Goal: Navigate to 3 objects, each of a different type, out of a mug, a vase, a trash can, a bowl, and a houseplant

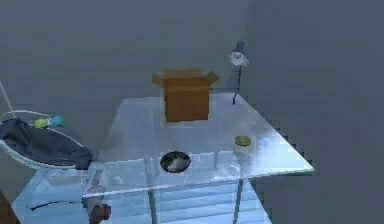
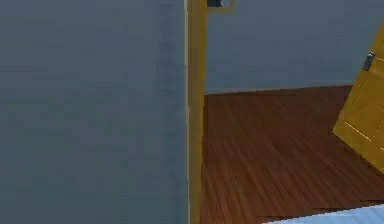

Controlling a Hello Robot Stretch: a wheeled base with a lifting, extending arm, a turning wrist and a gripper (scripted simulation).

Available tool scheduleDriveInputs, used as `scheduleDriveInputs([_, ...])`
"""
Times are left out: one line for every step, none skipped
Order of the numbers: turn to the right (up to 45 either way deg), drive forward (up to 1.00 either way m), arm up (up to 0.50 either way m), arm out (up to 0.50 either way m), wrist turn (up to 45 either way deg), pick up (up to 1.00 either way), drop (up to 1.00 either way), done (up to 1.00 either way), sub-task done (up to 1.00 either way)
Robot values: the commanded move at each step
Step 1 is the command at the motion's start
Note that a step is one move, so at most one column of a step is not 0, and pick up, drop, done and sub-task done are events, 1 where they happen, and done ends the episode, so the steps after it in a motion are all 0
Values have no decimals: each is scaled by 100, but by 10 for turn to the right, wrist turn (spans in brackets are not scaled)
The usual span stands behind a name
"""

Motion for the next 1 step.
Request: scheduleDriveInputs([0,0,0,0,0,0,0,0,100])
